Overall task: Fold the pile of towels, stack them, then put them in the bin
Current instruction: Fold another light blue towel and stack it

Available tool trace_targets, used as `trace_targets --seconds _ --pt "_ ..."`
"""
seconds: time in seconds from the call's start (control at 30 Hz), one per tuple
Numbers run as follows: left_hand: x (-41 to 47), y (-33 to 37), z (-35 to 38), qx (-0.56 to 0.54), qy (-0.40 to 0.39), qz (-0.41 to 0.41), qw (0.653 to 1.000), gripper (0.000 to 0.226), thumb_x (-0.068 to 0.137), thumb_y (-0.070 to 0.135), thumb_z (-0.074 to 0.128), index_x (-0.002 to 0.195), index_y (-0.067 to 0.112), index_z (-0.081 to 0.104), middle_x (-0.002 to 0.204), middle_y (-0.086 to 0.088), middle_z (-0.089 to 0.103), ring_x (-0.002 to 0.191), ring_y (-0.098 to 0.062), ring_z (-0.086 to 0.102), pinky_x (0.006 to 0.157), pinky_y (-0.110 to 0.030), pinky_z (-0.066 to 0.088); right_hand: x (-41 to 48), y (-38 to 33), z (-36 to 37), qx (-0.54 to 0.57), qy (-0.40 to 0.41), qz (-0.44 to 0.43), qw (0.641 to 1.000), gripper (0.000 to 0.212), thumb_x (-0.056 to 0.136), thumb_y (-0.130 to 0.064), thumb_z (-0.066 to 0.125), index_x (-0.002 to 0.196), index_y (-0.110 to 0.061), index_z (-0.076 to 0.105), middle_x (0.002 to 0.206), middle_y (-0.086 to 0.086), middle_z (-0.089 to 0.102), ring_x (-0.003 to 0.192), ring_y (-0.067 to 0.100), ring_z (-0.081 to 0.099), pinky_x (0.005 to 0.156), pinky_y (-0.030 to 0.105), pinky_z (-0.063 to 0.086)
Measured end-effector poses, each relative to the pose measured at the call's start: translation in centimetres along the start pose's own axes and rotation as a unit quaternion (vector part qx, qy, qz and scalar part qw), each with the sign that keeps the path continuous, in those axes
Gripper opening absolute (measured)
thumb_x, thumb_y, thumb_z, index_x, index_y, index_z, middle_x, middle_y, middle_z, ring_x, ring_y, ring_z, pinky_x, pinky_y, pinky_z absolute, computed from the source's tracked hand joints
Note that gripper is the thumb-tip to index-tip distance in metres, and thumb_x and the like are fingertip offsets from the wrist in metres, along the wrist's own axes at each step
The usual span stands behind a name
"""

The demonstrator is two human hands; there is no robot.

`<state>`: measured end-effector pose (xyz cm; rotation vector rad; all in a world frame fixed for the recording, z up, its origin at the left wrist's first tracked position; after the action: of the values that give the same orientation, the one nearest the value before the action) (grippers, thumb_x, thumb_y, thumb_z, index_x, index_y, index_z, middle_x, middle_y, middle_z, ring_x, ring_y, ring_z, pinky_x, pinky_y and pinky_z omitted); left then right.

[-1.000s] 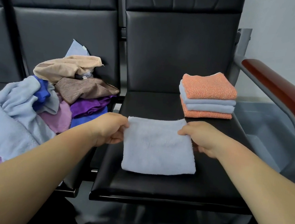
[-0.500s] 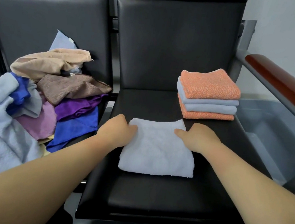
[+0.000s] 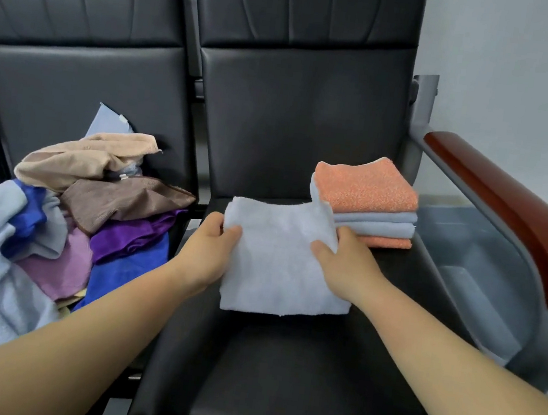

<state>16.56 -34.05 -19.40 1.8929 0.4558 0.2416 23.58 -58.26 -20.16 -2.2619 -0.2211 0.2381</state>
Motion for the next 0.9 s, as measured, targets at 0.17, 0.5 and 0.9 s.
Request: trace_targets --seconds 0.17,0.5,0.9 --pt "3.2 7.8 2.5 0.003 0.029 0.067 0.997 0.018 0.102 0.034 0.045 0.103 0.017 0.051 0.097 0.003 0.059 0.084 -0.016 0.056 0.071 -0.034 0.049 3.5 -1.8 -7.8 -0.010 0.102 -0.026 0.994 0.027 0.106 -0.048 0.048 0.125 -0.029 0.045 0.107 -0.005 0.054 0.093 0.015 0.054 0.075 0.033 0.045" --pt "17.2 12.9 13.3 -0.106 -0.012 -0.013 0.994 0.020 0.089 0.033 0.048 0.095 0.013 0.050 0.098 -0.006 0.060 0.083 -0.024 0.059 0.069 -0.040 0.055 16.4 -1.3 -18.9 -0.032 0.193 -0.005 0.981 0.040 0.099 -0.043 0.059 0.122 -0.011 0.059 0.114 0.007 0.066 0.091 0.024 0.060 0.062 0.032 0.040" --pt "9.7 1.6 12.0 -0.005 -0.071 -0.097 0.993 0.029 0.100 0.042 0.056 0.114 0.017 0.056 0.104 -0.004 0.066 0.090 -0.019 0.065 0.079 -0.038 0.057 7.5 7.9 -10.7 -0.007 0.196 0.196 0.961 0.077 0.096 -0.056 0.057 0.155 -0.014 0.033 0.156 0.012 0.039 0.141 0.036 0.040 0.112 0.051 0.041"
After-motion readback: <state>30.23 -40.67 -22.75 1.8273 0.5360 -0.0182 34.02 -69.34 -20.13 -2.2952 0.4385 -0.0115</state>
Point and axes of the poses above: each hand's wrist, its own x-axis towards the middle knuckle, its own z-axis out of the palm, y = z × x, the point moved 9 cm from there along x, towards the middle knuckle
